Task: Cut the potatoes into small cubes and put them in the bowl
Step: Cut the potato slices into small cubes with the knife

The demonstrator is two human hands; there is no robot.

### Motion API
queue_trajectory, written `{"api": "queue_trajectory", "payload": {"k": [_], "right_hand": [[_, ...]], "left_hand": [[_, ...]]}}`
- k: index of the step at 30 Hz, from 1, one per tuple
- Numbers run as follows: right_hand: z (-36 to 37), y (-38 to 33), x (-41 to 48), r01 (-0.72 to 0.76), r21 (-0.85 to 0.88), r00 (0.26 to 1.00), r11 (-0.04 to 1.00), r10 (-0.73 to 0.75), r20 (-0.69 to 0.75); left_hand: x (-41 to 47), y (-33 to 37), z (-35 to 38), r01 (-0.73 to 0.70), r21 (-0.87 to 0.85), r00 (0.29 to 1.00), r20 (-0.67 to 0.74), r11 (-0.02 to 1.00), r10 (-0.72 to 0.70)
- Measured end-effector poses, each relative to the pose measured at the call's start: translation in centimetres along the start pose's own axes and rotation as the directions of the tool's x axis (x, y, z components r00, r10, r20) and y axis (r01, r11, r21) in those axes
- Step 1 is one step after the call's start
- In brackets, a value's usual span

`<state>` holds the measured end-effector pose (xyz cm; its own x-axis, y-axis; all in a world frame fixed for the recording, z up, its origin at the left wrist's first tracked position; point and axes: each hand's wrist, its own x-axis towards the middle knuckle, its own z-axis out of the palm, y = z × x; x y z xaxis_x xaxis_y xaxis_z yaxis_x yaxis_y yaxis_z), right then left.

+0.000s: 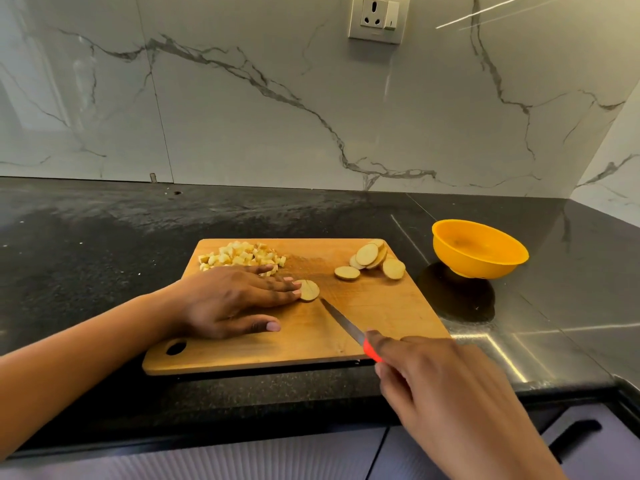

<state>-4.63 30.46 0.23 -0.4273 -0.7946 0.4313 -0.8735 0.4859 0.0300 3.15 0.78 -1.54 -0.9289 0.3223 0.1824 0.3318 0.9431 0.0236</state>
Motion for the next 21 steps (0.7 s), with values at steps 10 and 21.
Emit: {"api": "queue_trajectory", "payload": {"k": [10, 21], "right_hand": [[2.9, -1.9, 2.8, -0.053, 0.163, 0.998, 0.985, 0.056, -0.013], [3.1, -2.3, 4.5, 0.066, 0.255, 0.998, 0.965, -0.057, -0.041]], "left_hand": [[-0.1, 0.3, -0.1, -0.019, 0.082, 0.994, -0.109, 0.996, 0.028], [-0.2, 0.0, 0.0, -0.011, 0.064, 0.998, -0.057, 0.998, 0.014]]}}
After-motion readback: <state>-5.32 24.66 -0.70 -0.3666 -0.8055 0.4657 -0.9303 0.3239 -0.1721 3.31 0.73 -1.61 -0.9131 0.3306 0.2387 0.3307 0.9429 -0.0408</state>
